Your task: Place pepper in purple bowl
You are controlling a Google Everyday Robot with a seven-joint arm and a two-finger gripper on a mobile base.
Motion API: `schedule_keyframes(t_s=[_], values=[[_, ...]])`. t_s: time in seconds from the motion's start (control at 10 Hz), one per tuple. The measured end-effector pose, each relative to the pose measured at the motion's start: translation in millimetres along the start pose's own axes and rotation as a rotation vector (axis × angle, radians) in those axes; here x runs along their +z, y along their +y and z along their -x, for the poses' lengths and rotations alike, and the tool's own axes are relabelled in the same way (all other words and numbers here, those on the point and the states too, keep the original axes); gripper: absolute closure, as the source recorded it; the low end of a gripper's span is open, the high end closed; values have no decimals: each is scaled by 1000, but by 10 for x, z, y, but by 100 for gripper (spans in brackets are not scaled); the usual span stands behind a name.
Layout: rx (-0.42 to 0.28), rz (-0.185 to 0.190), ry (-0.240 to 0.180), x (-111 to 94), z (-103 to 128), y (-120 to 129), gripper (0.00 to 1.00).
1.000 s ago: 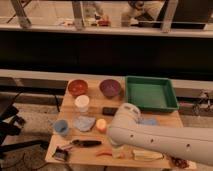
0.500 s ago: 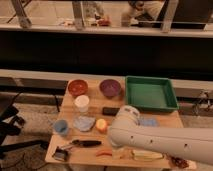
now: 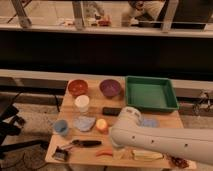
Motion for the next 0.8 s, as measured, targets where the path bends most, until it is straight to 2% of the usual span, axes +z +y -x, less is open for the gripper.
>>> schedule_keyframes(t_s=[0.3, 0.8], values=[[-3, -7, 5, 126, -88, 84, 20], [-43, -1, -39, 390, -100, 219, 20]])
